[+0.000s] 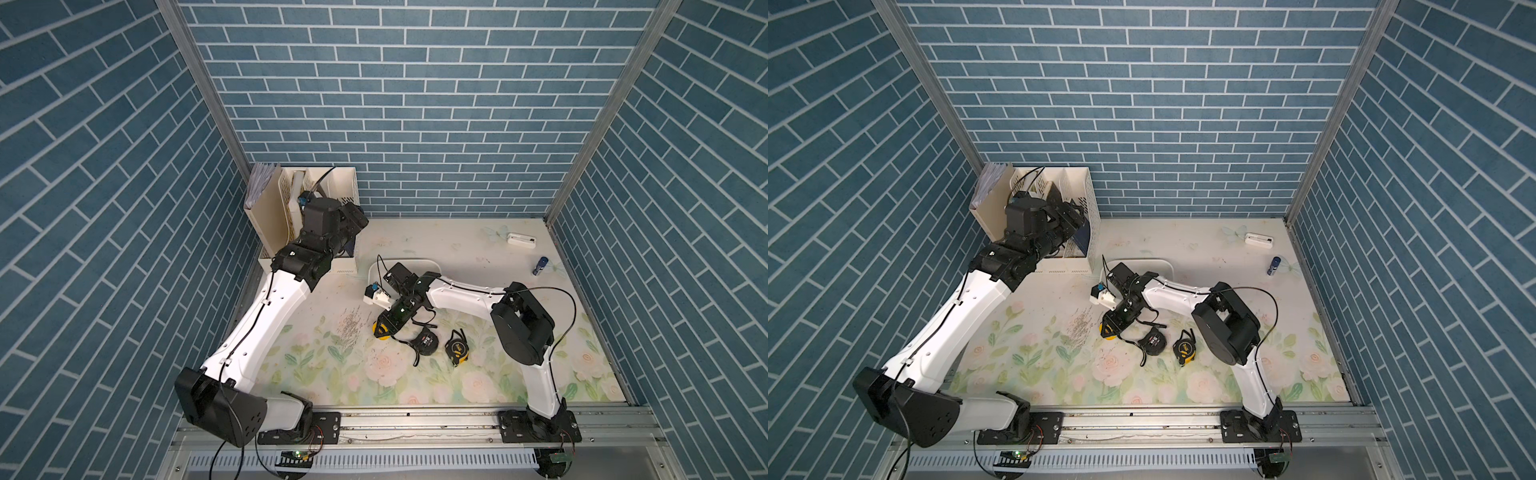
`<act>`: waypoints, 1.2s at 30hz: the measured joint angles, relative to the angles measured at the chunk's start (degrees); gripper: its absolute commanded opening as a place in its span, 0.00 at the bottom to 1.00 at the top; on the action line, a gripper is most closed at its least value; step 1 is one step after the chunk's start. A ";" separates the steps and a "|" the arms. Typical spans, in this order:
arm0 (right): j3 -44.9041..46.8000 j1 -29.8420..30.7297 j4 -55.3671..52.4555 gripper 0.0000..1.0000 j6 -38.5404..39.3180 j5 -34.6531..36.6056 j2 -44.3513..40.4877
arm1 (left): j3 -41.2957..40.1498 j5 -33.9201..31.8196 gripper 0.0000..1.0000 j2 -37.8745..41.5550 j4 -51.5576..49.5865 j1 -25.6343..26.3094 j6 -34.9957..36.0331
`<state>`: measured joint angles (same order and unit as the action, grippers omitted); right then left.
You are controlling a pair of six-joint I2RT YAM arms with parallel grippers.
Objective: Take the tape measure out of the storage box
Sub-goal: Place the tape measure at the center of the board.
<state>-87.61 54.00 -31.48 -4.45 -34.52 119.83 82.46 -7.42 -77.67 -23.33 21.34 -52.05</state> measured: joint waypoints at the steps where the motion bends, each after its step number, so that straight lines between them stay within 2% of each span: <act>1: -0.28 0.02 -0.81 0.00 0.20 0.00 0.63 | 0.00 -0.28 0.88 0.00 0.00 0.00 -0.02; 17: -1.77 1.25 -7.10 0.01 1.95 1.20 4.15 | 0.00 -2.89 0.88 1.03 -1.88 -0.28 -0.13; 23: -2.03 1.66 -7.34 0.13 1.99 2.23 4.15 | -0.79 -3.63 0.88 2.12 -2.34 -0.44 -0.17; 31: -2.34 2.19 -7.58 0.36 2.01 3.67 4.15 | -0.92 -4.15 0.88 3.26 -2.54 -0.76 -0.20; 36: -2.34 2.36 -7.61 0.45 2.73 3.82 3.91 | -1.86 -4.15 0.88 3.26 -2.64 -0.83 -0.22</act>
<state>-89.95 56.36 -39.09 -1.72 -30.70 123.74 80.60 -11.57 -74.41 -25.98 20.51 -52.27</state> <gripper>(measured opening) 0.436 0.880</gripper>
